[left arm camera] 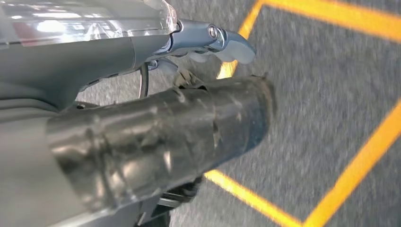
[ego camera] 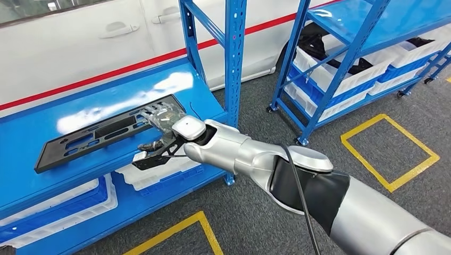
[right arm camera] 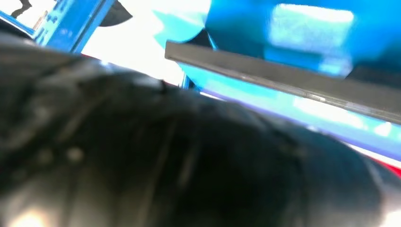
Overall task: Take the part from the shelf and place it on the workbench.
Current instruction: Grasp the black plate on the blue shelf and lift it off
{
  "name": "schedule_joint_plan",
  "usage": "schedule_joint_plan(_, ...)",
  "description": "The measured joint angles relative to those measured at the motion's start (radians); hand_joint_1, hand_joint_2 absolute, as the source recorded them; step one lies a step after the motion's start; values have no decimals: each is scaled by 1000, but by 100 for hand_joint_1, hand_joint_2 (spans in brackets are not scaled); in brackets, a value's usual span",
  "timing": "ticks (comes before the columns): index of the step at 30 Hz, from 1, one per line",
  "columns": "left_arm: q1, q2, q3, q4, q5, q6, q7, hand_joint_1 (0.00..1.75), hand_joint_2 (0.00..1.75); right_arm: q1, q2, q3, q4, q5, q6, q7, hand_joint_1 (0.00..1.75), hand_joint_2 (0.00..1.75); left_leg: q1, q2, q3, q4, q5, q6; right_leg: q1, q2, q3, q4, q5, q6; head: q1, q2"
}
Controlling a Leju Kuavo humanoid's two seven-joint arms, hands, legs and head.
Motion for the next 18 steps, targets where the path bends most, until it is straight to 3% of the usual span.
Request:
schedule_joint_plan(2, 0, 0, -1, 0, 0, -1, 0, 0, 0, 5, 1, 0, 0, 0, 0, -2, 0, 0, -2, 0, -84, 136, -39, 1, 7, 0, 11, 0, -10, -10, 0, 0)
schedule_joint_plan(3, 1, 0, -1, 0, 0, -1, 0, 0, 0, 9, 2, 0, 0, 1, 0, -2, 0, 0, -3, 0, -112, 169, -35, 3, 11, 1, 17, 0, -15, -12, 0, 0)
schedule_joint_plan(4, 2, 0, -1, 0, 0, -1, 0, 0, 0, 11, 2, 0, 0, 1, 0, -2, 0, 0, -5, 0, -120, 161, -9, 6, 15, 2, 24, 0, -21, -13, 0, 0)
schedule_joint_plan(6, 3, 1, -1, 0, 0, -1, 0, 0, 0, 14, 3, 0, 0, 1, 0, -2, 0, 0, -10, 0, -84, 46, 79, 19, 20, 4, 42, 0, -34, -13, 0, 0)
schedule_joint_plan(7, 3, 2, -1, 1, 0, -1, 0, 0, 0, 13, 4, 0, 0, 2, 0, -2, 0, 0, -14, 0, -58, -16, 112, 26, 22, 4, 49, 1, -41, -11, 0, 0)
schedule_joint_plan(8, 2, 2, -2, 1, 0, -1, 0, 0, 0, 13, 5, 0, 1, 3, 0, -3, 0, 0, -17, 0, -36, -67, 127, 33, 24, 5, 52, 3, -47, -8, 0, 0)
schedule_joint_plan(10, 0, 4, -2, 2, 0, -1, 1, 0, 0, 14, 7, 0, 1, 6, 1, -3, 0, 0, -23, -1, -18, -102, 120, 39, 25, 5, 51, 3, -52, -1, 0, 0)
schedule_joint_plan(13, 1, 2, -3, 2, 0, -1, 1, 0, 0, 14, 8, 0, 1, 8, 0, -4, 0, 0, -15, -3, -1, -122, 114, 47, 24, 4, 48, 19, -67, 15, 0, 0)
schedule_joint_plan(15, 0, 1, -4, 2, 0, -1, 2, 0, 0, 12, 8, -1, 1, 10, 0, -5, 0, 0, -11, -2, 14, -132, 110, 53, 18, 4, 2, 107, -102, 28, 0, 0)
schedule_joint_plan(17, -2, 2, -4, 2, 0, -1, 2, 0, 0, 16, 8, -1, 1, 15, 0, -9, 0, 0, -11, -2, 22, -132, 101, 58, 8, 3, -79, 235, -138, 38, 0, 0)
schedule_joint_plan(18, -2, 2, -5, 2, 0, -1, 2, 0, 0, 22, 9, 0, 0, 20, 1, -13, 0, 0, -10, -3, 28, -132, 96, 58, 4, 3, -110, 272, -136, 42, 0, 0)
